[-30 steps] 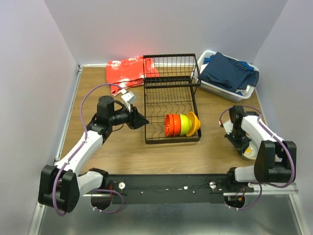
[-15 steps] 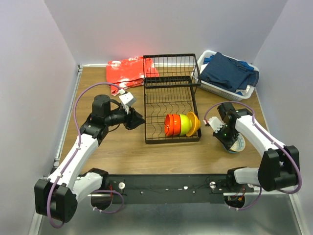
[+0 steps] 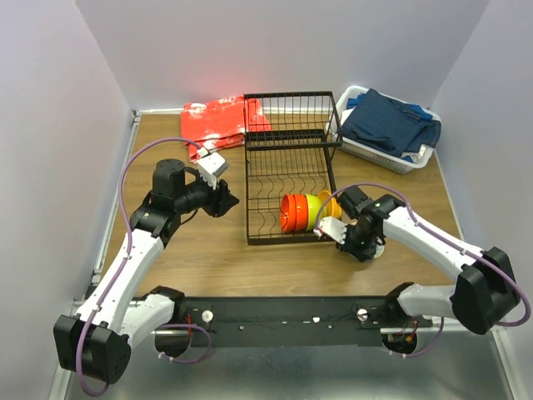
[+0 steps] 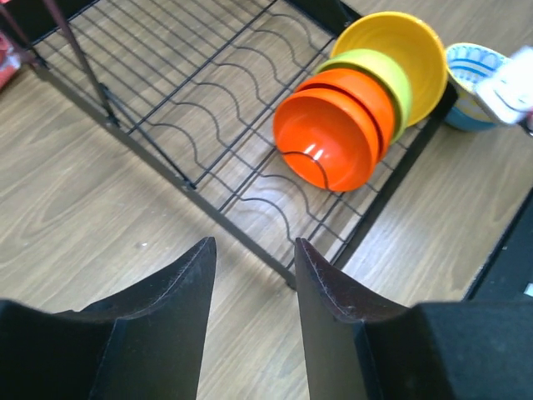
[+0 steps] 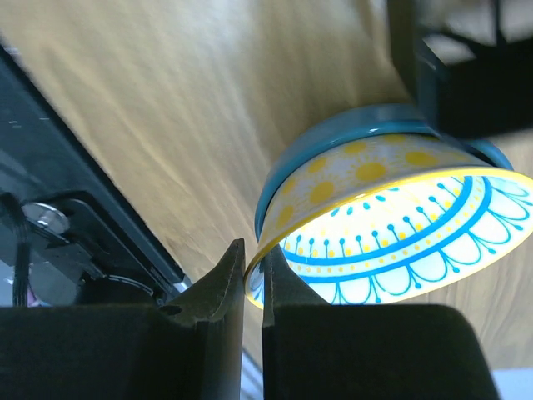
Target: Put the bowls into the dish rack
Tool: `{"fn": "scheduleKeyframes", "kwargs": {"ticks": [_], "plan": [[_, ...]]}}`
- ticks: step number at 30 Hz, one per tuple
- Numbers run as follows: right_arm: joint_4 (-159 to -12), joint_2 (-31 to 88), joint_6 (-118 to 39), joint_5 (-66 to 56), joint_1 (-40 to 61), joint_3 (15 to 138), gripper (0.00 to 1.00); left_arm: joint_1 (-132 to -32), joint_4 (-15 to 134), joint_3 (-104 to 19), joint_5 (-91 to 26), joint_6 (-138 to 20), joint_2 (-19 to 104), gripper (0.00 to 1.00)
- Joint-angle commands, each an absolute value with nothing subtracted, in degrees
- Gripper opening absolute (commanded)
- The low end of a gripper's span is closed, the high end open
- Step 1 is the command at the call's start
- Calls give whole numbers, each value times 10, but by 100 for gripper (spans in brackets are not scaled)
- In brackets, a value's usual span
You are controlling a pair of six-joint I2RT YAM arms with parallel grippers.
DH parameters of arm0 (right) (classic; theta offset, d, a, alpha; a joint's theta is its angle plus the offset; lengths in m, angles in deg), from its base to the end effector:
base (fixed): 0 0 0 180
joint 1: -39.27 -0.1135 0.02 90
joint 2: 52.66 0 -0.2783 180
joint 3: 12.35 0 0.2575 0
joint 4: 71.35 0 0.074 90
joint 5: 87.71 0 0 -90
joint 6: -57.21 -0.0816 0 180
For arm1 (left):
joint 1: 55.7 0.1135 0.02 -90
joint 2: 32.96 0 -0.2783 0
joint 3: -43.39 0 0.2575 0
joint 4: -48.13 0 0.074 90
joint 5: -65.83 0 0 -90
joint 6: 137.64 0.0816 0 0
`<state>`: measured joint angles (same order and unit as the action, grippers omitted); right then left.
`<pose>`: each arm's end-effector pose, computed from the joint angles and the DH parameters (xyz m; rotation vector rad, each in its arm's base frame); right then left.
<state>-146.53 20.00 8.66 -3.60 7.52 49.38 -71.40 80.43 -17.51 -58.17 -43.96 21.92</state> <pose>0.1660 0.1126 0.1755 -1.8298 2.4548 0.1482 0.2216 -0.1097 0.3054 0.7059 1.8933 -0.7327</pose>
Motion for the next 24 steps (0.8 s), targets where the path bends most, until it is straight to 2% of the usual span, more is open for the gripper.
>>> {"fn": "scheduleKeyframes", "kwargs": {"ticks": [1,7,24], "plan": [[-1467,184,117,-115,33,460,15,-710,837,-190,-527,-401,212,52],[-1489,166,158,-133,-16,452,15,-704,825,-183,-511,-403,211,55],[-1428,236,195,-135,-191,491,20,-672,818,-168,-492,-436,197,64]]}}
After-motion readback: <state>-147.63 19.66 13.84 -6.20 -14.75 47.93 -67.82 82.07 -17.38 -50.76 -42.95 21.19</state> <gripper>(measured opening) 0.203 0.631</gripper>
